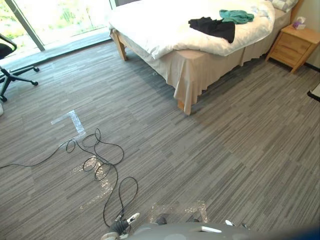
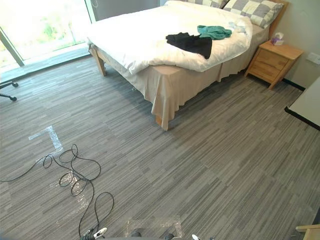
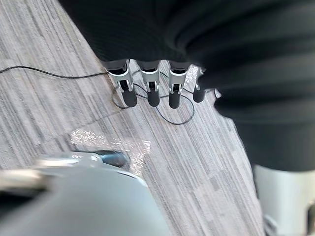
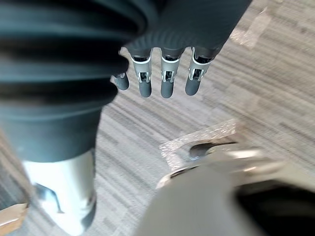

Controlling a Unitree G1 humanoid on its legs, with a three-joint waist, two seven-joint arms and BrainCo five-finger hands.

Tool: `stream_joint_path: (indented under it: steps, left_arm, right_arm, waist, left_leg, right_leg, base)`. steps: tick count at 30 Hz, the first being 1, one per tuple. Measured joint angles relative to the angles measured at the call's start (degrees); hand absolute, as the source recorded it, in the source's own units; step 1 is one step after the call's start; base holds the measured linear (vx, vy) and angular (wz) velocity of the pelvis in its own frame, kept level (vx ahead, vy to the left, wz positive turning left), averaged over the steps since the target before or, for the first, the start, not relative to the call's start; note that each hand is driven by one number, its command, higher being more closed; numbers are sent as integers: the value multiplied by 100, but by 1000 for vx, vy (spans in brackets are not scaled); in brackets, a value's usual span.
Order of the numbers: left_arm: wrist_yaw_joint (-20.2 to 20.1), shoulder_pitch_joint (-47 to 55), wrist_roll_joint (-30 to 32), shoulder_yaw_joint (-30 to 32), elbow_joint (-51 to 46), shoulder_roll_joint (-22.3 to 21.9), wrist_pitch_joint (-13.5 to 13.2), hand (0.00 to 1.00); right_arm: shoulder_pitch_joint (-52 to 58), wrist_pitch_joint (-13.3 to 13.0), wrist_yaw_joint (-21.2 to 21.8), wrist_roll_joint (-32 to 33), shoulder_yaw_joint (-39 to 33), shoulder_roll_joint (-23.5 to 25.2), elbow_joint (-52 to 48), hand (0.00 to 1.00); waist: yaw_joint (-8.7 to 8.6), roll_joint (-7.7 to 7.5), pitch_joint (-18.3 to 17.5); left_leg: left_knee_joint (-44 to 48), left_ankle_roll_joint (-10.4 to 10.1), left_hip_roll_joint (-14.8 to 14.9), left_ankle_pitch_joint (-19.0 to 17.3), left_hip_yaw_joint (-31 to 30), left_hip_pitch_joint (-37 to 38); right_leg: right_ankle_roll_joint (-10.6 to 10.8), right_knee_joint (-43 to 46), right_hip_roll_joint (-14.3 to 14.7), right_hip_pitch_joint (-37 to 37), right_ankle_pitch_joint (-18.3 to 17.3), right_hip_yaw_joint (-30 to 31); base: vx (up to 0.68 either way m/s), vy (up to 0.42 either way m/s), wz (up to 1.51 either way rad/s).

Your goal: Tidy the bed and pick cloth on bed and put in laundry

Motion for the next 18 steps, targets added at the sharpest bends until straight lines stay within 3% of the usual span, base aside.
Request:
stream_joint_path:
  steps: [4,10,11,18]
  left_arm:
    - [-177,-179,-11,-1,0,-2,4,0]
    - [-228,-220,28,0,0,-7,12,0]
    - [-229,-222,36,0,0,-6,27,0]
    - [-224,-278,175,3,0,-2,-14,0]
  right_arm:
    - [-223,-57,-2,1,-20,19,12,0]
    - [-387,-123,-2,4,-185,110,-2,0]
    - [-425,-124,-2,3,-197,131,-3,0]
    - [-582,-164,-78,5,-224,346,-5,0]
  waist:
    - [3,0,126]
    - [18,-5,184]
    - [21,-4,187]
    - [52,-25,279]
  left_leg:
    - [-75,-243,11,-11,28,230]
    - [-206,-259,13,-7,155,390]
    - [-226,-261,15,-9,156,397]
    - [-229,-308,16,-41,209,499]
  right_leg:
    - [124,-155,2,275,75,-99]
    - [212,-224,10,391,45,-99]
    - [319,-234,9,392,30,-99]
    - [318,-275,6,492,33,-93]
  base:
    - [87,2,3]
    - [16,-5,-3]
    - [0,0,0]
    - [-44,-13,-2]
